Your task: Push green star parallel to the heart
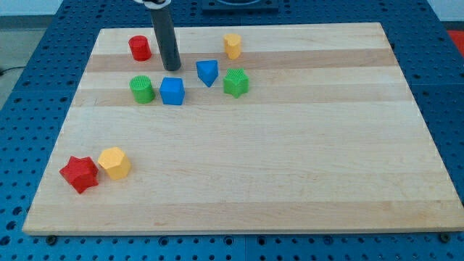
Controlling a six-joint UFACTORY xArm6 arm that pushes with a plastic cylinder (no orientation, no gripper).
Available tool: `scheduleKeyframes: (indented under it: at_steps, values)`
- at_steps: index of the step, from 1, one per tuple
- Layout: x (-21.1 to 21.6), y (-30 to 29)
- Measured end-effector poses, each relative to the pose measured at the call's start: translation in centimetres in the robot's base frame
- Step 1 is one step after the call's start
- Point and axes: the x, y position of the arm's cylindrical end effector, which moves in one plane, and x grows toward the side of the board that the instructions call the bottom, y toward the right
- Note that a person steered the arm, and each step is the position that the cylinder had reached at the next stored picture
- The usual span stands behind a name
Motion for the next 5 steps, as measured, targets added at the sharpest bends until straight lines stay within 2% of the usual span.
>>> scheduleKeyframes:
  at_steps: [2,5]
  values:
    - [4.3,1.7]
    - [4.5,18.0]
